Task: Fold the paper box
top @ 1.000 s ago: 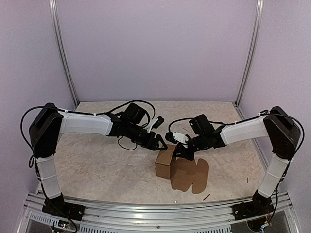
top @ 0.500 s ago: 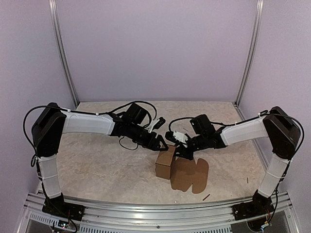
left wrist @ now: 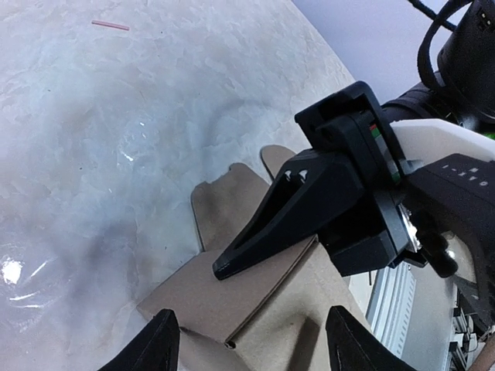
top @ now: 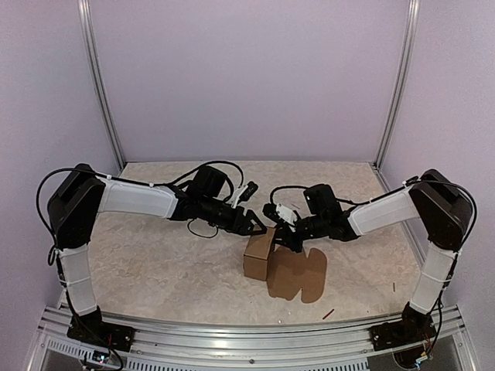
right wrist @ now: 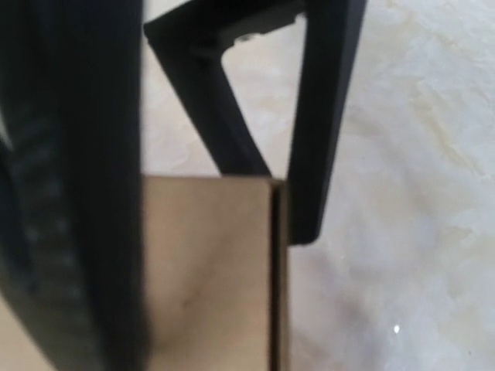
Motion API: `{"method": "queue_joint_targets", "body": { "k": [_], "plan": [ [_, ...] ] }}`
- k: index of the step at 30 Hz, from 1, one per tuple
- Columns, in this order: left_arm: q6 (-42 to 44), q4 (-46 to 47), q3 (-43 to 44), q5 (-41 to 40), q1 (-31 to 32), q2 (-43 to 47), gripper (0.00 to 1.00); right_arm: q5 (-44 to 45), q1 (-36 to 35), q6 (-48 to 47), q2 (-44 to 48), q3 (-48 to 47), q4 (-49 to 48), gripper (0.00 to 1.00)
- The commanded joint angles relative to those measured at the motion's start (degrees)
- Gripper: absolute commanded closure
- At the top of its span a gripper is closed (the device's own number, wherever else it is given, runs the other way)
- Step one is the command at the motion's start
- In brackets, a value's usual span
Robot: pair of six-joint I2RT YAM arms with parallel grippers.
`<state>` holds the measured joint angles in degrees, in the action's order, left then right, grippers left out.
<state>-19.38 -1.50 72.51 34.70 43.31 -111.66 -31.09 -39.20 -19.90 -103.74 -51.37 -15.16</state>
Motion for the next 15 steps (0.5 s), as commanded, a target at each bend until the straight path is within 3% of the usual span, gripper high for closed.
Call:
{"method": "queue_joint_targets", "body": {
  "k": [1, 5, 6, 7, 15],
  "plan": [
    [-2.0, 6.2, -2.7, 0.3, -1.8, 2.4, 0.36, -0.5, 0.2, 4.8, -3.8, -0.3, -5.0, 0.88],
    [-3.1, 11.2, -8.3, -0.3, -3.7, 5.9, 0.32, 1.0, 0.2, 6.3, -4.9, -2.6, -1.8, 0.91],
    [-3.1, 12.1, -9.5, -0.6, -4.1, 7.3, 0.07, 1.1, 0.3, 6.1, -4.4, -3.9, 0.8, 0.92],
    [-2.9, 12.4, -10.7, -0.9, -4.5, 8.4, 0.02, 1.2, 0.2, 5.4, -3.8, -5.4, 5.3, 0.92],
    [1.7, 9.4, -17.6, -6.2, -7.2, 21.6, 0.01, 8.9, 0.4, -5.4, 0.2, -23.8, 44.7, 0.96]
  ]
}}
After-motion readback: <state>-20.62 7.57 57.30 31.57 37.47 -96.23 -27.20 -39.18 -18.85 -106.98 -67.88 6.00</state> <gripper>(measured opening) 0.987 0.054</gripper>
